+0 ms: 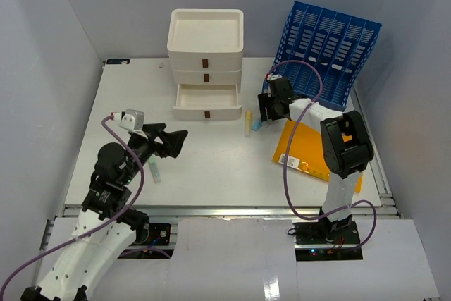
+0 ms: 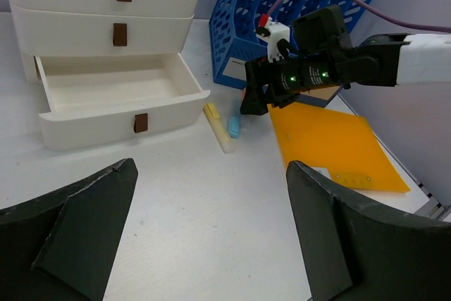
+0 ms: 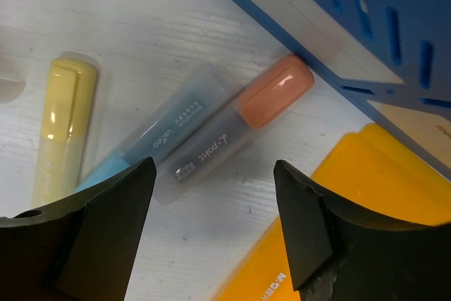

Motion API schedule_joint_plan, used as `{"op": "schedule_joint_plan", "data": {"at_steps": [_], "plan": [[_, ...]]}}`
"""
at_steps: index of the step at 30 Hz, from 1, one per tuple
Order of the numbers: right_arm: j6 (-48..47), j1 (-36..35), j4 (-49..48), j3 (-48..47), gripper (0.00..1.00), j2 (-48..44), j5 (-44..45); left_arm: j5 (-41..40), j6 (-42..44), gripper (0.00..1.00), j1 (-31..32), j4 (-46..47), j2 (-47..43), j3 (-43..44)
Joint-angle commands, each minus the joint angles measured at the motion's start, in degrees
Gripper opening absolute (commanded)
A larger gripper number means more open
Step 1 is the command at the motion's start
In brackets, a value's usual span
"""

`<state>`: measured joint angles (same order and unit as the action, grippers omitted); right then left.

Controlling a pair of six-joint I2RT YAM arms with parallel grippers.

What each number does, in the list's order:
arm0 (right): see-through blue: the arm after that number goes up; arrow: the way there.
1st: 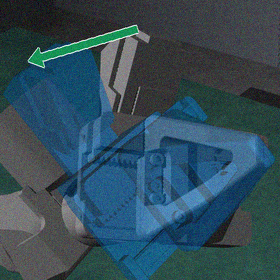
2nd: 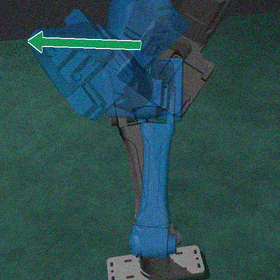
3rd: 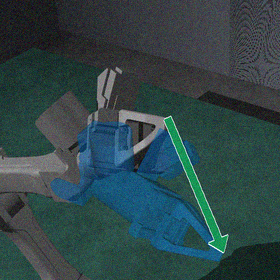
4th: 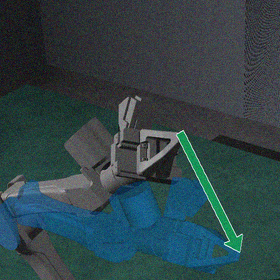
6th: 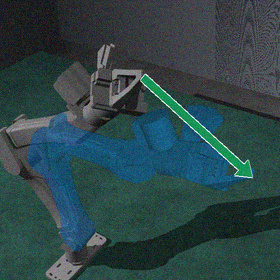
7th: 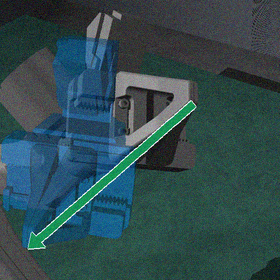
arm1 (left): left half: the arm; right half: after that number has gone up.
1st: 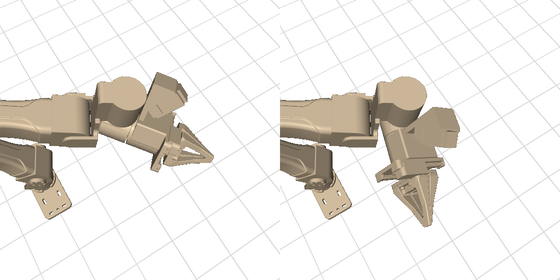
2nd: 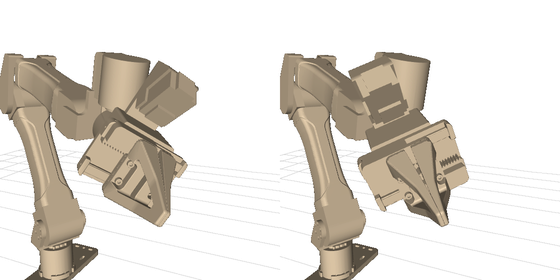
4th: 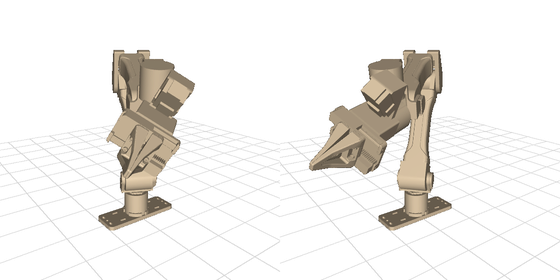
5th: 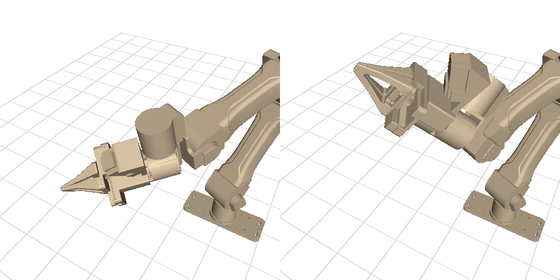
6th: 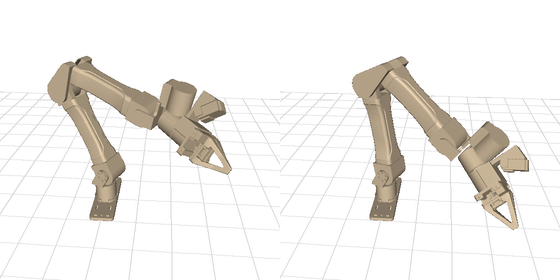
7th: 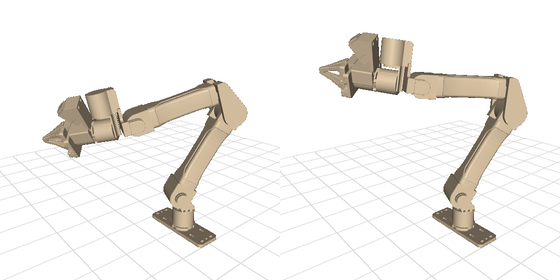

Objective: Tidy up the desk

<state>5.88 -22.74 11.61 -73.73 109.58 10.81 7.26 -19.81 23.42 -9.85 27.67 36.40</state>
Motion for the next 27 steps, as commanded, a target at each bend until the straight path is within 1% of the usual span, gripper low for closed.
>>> {"op": "schedule_joint_plan", "data": {"at_steps": [1, 10, 13, 16, 20, 27], "plan": [[2.13, -0.20, -1.16, -2.17, 0.74, 0.76, 5.08, -1.21, 0.29, 0.98, -0.23, -6.16, -3.37, -0.12], [2.66, -0.20, -1.53, -2.83, 0.73, 4.24, 4.82, -1.29, -1.17, 0.98, -0.22, -8.03, -5.60, -0.48], [2.64, -0.20, -2.45, -1.00, 0.71, 3.98, 5.53, -1.29, -2.06, 0.98, -0.22, -8.25, -6.31, -0.80], [2.48, -0.20, -3.67, 1.70, 0.67, 3.20, 4.79, -1.37, -3.68, 0.98, -0.30, -8.25, -6.66, -1.82], [1.84, -0.10, -4.61, 4.05, 0.59, 2.33, 4.01, -1.36, -6.80, 0.98, -0.30, -8.25, -7.14, -3.68], [1.17, 1.33, -6.14, 9.84, 0.42, -1.22, 2.35, -1.02, -9.38, 0.98, -0.22, -8.23, -9.71, -6.42]]}}
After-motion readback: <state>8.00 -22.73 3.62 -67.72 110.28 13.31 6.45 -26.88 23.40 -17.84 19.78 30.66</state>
